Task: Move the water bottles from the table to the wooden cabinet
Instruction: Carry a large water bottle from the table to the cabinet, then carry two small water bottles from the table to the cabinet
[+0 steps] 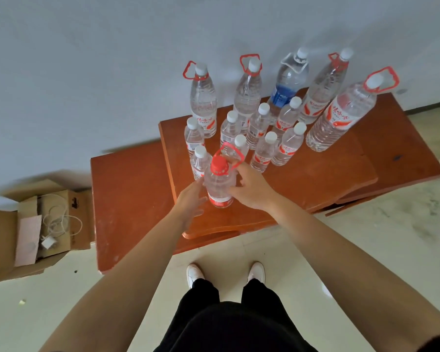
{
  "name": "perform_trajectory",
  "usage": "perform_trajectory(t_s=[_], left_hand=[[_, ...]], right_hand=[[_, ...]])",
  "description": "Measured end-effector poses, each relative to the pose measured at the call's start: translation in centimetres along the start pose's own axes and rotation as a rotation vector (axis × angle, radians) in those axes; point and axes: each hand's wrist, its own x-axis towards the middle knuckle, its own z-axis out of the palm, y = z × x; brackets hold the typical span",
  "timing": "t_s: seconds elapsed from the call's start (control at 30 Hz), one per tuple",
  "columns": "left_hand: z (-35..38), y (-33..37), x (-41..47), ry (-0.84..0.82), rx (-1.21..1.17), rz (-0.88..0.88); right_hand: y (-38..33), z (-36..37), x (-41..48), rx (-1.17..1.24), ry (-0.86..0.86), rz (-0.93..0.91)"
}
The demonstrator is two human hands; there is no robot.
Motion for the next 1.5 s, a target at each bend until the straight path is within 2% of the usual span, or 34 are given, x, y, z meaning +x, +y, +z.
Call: perform_trajectory(t_s=[0.13,0.23,0.37,0.43,0.57,0.63,0.83,1.0,1.27,1.33,1.5], left_hand=[[-1.3,5.4,-3.5,0.066,0.070,0.152],[-3.1,10.6,-7.2,0.248,0.223,0.414],[-7.2,17.9,-15.4,0.666,0.682,0.758],[-9.0,20.0,-20.1,0.921,0.853,0.835],[-12.1,18.9,-30.1,1.378,0.950,1.041],[-13.3,16.9,-34.0,1.525,0.976,1.052],[-18.8,5.9,-47.7,1.912,1.072,0.749],[-22.0,-4.2,-58.2,2.109,1.089,0.503],[-23.2,-29.3,-80.8,2.406,0.949,0.042],[-22.0,-36.1,-86.7,2.498,0.908,-0.137],[-18.3,-47.4,-96.0,2.600,0.791,-0.470]], right_hand=[[-1.2,-3.8,-0.4,-0.316,0.074,0.032],[-4.9,-8.4,-0.4,-0.530,0.273,-0.113],[-13.6,-14.3,-0.4,-0.618,0.523,-0.383],[-17.9,-15.9,-0.8,-0.622,0.646,-0.501],[-26.1,-15.1,-2.0,-0.591,0.788,-0.806],[-29.6,-13.0,-2.7,-0.562,0.803,-0.926],[-40.2,0.7,-8.2,-0.383,0.673,-1.310],[-44.8,12.6,-15.9,-0.304,0.512,-1.457],[-52.5,37.1,-39.2,-0.078,0.215,-1.714],[-53.7,43.1,-46.8,-0.014,0.093,-1.799],[-54.8,53.4,-60.9,0.127,-0.115,-1.975]])
